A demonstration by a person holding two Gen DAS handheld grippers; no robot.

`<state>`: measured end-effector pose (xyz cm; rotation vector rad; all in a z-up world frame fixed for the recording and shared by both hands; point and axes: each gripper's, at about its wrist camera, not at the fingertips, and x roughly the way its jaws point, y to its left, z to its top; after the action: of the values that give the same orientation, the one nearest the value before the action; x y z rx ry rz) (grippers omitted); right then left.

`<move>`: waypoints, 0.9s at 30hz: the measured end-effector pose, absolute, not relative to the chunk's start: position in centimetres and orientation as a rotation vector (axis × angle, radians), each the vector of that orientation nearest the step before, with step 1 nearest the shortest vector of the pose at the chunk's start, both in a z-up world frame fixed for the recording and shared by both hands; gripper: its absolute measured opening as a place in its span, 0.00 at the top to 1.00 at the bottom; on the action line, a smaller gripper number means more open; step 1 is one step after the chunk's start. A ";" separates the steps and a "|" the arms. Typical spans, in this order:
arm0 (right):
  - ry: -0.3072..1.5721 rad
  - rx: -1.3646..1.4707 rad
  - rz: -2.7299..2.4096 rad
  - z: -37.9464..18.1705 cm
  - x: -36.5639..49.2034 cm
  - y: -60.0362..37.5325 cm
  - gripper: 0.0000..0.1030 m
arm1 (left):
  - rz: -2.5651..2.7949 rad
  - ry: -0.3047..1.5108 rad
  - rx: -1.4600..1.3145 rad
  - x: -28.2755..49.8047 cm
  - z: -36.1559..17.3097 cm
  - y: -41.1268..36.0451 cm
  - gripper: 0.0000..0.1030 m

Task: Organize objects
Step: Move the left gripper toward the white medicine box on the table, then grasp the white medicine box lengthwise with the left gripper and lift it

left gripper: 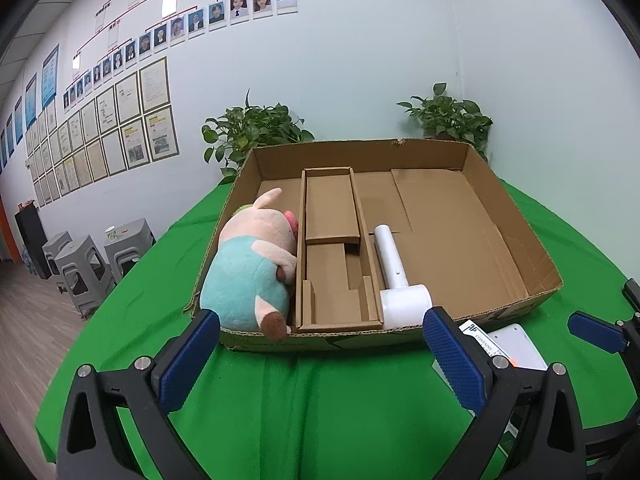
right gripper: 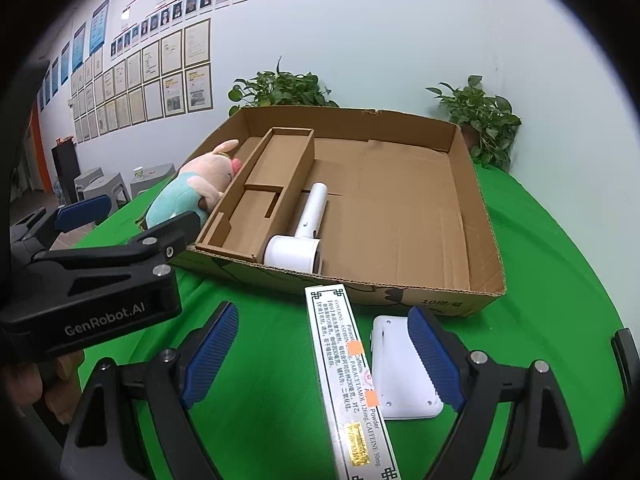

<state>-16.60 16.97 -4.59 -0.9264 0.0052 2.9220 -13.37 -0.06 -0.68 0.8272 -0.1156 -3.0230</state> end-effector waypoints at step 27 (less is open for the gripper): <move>-0.085 -1.218 2.905 -9.2 -13.6 18.5 0.50 | -3.210 0.299 1.445 -14.4 -6.8 0.7 0.01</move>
<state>-13.56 18.50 -9.25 -1.2177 -0.0851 2.9052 -14.36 0.68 -6.82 1.4450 0.2986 -3.2098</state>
